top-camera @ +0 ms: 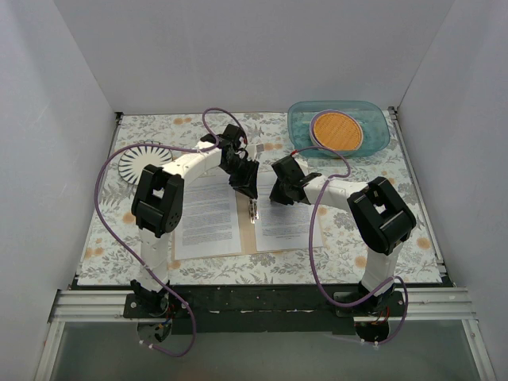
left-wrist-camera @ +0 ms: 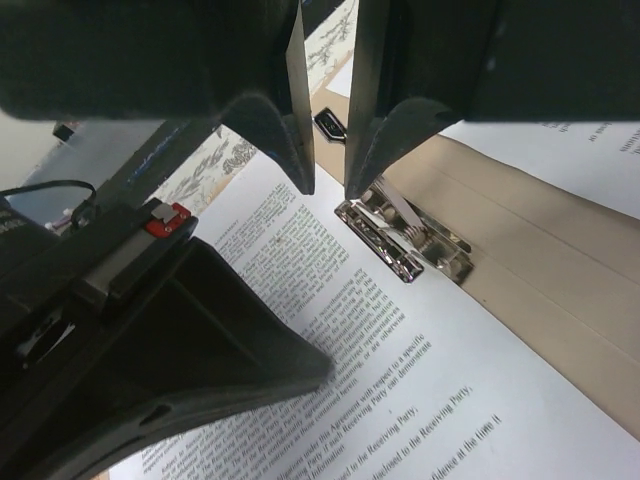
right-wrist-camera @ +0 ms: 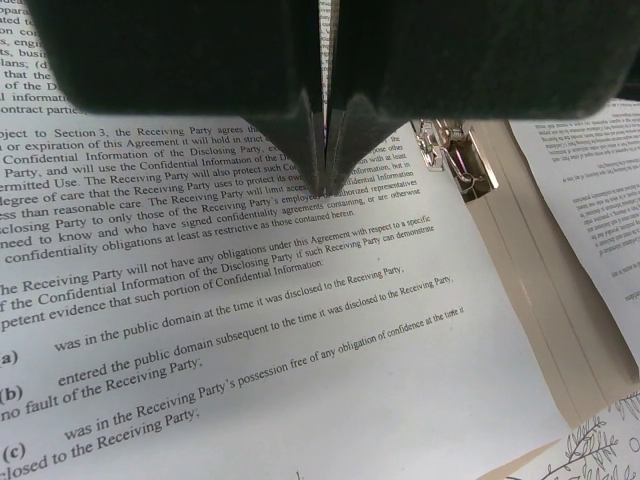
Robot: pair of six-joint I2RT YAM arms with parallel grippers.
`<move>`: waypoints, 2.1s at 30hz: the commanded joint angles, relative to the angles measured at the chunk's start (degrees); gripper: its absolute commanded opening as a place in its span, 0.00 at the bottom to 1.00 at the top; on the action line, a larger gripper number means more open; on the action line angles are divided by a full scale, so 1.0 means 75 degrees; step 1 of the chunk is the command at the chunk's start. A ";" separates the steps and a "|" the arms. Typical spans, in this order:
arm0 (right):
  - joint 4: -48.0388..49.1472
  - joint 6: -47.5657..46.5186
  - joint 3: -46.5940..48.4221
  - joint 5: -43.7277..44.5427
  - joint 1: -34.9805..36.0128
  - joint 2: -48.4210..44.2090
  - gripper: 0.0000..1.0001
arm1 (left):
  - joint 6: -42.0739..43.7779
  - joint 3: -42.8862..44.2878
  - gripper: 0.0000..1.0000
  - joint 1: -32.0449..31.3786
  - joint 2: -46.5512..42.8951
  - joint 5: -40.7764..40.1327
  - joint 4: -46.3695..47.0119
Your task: Put the files into the folder
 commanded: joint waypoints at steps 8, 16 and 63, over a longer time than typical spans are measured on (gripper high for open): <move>-0.1612 -0.0078 -0.0484 0.0209 0.0029 0.0627 0.01 | 0.0014 0.0163 0.19 0.0046 -0.0920 0.0265 -0.0195; -0.1414 -0.0055 -0.0613 0.0104 0.0029 0.0545 0.01 | 0.0353 0.1312 0.19 0.0070 0.0332 -0.0240 0.0333; 0.4833 -0.2667 -0.2596 -0.1327 0.0661 -0.2245 0.01 | 0.1010 -0.0925 0.16 -0.0633 0.0826 -0.2924 0.1822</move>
